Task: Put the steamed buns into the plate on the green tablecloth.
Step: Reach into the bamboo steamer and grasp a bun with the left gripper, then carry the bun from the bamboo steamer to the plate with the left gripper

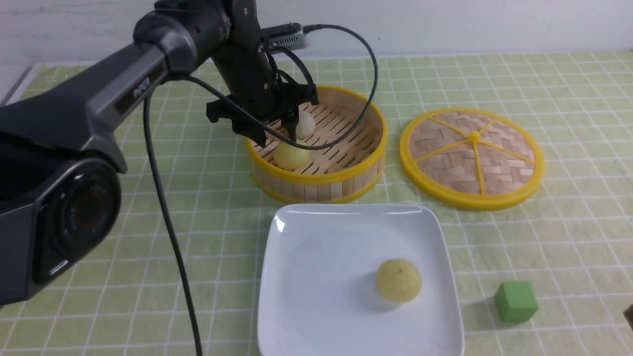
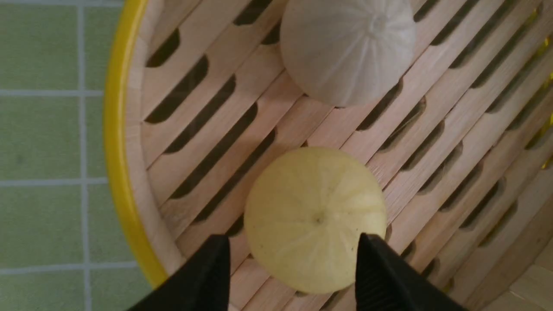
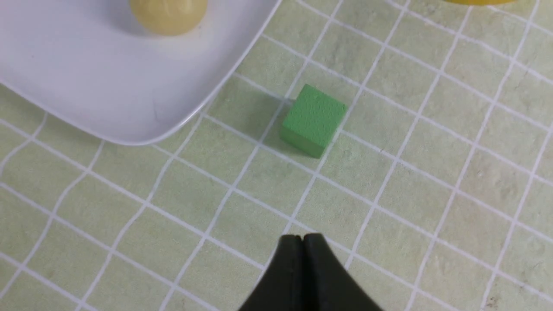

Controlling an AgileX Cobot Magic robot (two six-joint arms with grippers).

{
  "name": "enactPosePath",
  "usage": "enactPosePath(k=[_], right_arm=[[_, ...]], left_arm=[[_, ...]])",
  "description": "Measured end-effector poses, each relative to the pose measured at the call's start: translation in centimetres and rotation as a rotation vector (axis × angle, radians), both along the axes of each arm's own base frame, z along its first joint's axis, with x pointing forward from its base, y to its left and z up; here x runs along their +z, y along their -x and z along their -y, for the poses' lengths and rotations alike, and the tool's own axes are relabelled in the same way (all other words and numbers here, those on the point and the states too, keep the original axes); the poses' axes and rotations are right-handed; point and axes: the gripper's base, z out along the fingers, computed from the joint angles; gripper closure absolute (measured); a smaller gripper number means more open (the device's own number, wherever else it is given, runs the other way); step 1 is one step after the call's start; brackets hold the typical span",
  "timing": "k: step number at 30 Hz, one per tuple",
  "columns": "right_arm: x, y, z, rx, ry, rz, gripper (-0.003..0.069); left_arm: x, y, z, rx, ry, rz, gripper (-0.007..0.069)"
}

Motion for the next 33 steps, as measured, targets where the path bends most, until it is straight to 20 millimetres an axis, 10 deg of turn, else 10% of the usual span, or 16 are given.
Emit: enactPosePath(k=[5,13,24,27,33], right_arm=[[0.0,0.0,0.0,0.001,-0.001,0.003,0.0667],[0.0,0.0,0.0,0.000,-0.006,0.002,0.0666],[0.0,0.0,-0.1,0.000,-0.020,-0.002,0.0664],[0.0,0.0,-0.2,0.000,-0.024,-0.003,0.0664],[0.1,0.0,-0.2,0.000,-0.024,-0.003,0.0662]], left_arm=[[-2.0,-0.5,0.3,0.014,0.007,-0.033,0.0267],[-1.1,-0.1,0.6,0.043,0.063,-0.052,0.0592],[14.0,8.5,-1.2,-0.098,0.086,0.123,0.0603],[12.2,10.4,0.8,-0.149,0.053,0.051,0.0599],[1.1,13.6,6.7,-0.215,-0.134,-0.225,0.0501]])
